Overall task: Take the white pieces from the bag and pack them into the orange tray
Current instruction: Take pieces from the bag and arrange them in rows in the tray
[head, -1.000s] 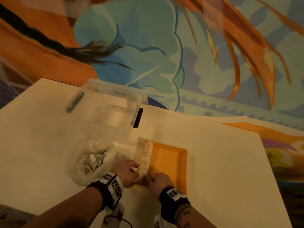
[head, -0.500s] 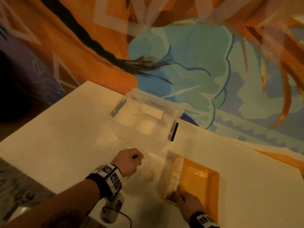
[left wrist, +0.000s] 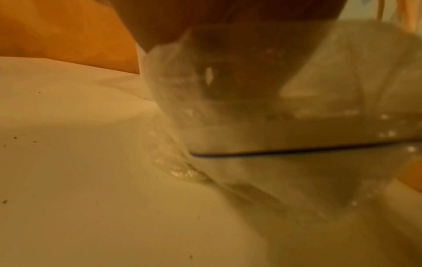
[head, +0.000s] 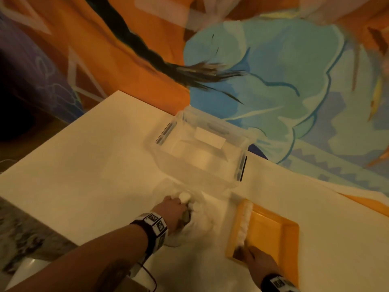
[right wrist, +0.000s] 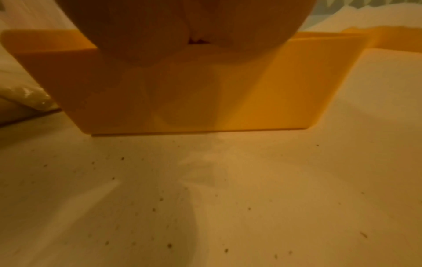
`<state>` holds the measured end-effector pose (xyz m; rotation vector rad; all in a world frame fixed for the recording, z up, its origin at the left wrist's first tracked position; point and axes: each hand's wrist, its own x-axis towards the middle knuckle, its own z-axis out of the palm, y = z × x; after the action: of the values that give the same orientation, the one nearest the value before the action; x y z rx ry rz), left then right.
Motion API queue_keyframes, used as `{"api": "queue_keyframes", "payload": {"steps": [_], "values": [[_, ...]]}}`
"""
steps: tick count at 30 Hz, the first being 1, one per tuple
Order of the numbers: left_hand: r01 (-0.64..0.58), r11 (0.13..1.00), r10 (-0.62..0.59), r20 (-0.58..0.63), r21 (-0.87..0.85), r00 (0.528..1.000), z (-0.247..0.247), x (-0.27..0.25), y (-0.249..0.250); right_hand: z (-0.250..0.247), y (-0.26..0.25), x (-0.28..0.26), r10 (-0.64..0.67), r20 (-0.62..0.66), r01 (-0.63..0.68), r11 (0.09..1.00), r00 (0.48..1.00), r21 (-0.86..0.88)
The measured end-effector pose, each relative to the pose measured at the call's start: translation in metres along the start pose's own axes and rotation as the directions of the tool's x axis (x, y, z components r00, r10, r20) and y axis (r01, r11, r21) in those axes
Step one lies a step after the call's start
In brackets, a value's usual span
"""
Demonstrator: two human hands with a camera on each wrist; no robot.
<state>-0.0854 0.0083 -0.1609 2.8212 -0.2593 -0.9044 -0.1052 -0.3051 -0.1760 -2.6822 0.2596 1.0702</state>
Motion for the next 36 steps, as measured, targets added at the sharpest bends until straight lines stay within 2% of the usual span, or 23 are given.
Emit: {"api": "queue_keyframes", "payload": {"steps": [3, 7, 11, 15, 16, 18, 19, 20, 21, 22, 23, 24, 25, 27, 31, 34, 36], "values": [[-0.006, 0.996, 0.003, -0.037, -0.085, 0.999, -0.01, -0.001, -0.006, -0.001, -0.001, -0.002, 0.004, -0.009, -0.005, 1.0, 1.0, -0.009], [-0.002, 0.934, -0.067, -0.18, -0.358, 0.981, -0.02, -0.008, -0.018, -0.002, -0.003, -0.005, 0.003, -0.012, -0.004, 1.0, 1.0, -0.018], [-0.056, 0.792, -0.158, -0.292, -0.608, 0.943, -0.029, -0.013, -0.015, -0.001, -0.002, -0.005, -0.001, -0.031, -0.001, 0.999, 1.0, -0.038], [-0.082, 0.596, -0.183, -0.235, -0.799, 0.955, -0.029, -0.013, -0.015, 0.0, 0.0, -0.008, -0.015, -0.052, 0.014, 1.0, 0.999, -0.011], [-0.09, 0.515, -0.193, -0.217, -0.853, 0.957, -0.029, -0.013, -0.015, 0.001, 0.0, -0.009, -0.021, -0.059, 0.02, 1.0, 0.998, -0.01], [-0.088, 0.285, -0.254, -0.164, -0.955, 0.953, -0.032, -0.015, -0.011, 0.001, 0.0, -0.011, -0.028, -0.068, 0.028, 1.0, 0.997, 0.001], [-0.075, 0.124, -0.28, -0.107, -0.989, 0.954, -0.033, -0.016, -0.01, 0.002, 0.0, -0.012, -0.03, -0.072, 0.03, 1.0, 0.997, 0.008], [-0.059, -0.072, -0.272, -0.037, -0.996, 0.962, -0.035, -0.017, -0.009, 0.002, 0.0, -0.013, -0.033, -0.075, 0.034, 0.999, 0.997, 0.011], [-0.037, -0.267, -0.234, 0.027, -0.963, 0.972, -0.038, -0.019, -0.008, 0.002, 0.001, -0.013, -0.037, -0.076, 0.038, 0.999, 0.996, 0.014], [-0.008, -0.414, -0.192, 0.078, -0.91, 0.978, -0.041, -0.022, -0.007, 0.001, 0.001, -0.014, -0.041, -0.076, 0.043, 0.999, 0.996, 0.017], [0.02, -0.505, -0.174, 0.124, -0.863, 0.977, -0.044, -0.025, -0.007, 0.0, 0.0, -0.015, -0.046, -0.076, 0.048, 0.999, 0.996, 0.02], [0.045, -0.554, -0.179, 0.172, -0.831, 0.969, -0.044, -0.026, -0.008, 0.0, 0.0, -0.015, -0.05, -0.075, 0.052, 0.998, 0.996, 0.024], [0.065, -0.576, -0.196, 0.215, -0.815, 0.957, -0.044, -0.026, -0.008, -0.001, 0.001, -0.015, -0.054, -0.071, 0.056, 0.998, 0.996, 0.03], [0.083, -0.563, -0.239, 0.258, -0.822, 0.936, -0.043, -0.026, -0.006, -0.003, 0.001, -0.016, -0.056, -0.062, 0.059, 0.997, 0.997, 0.055], [0.085, -0.526, -0.199, 0.22, -0.846, 0.955, -0.047, -0.027, 0.018, -0.022, -0.003, -0.026, -0.076, -0.163, 0.084, 0.996, 0.984, 0.038], [0.091, -0.474, -0.15, 0.182, -0.876, 0.972, -0.053, -0.027, 0.049, -0.05, -0.019, -0.044, -0.235, -0.296, 0.273, 0.957, 0.926, 0.095], [0.107, -0.415, -0.095, 0.16, -0.903, 0.982, -0.055, -0.025, 0.072, -0.066, -0.033, -0.058, -0.374, -0.397, 0.47, 0.864, 0.838, 0.179]]}}
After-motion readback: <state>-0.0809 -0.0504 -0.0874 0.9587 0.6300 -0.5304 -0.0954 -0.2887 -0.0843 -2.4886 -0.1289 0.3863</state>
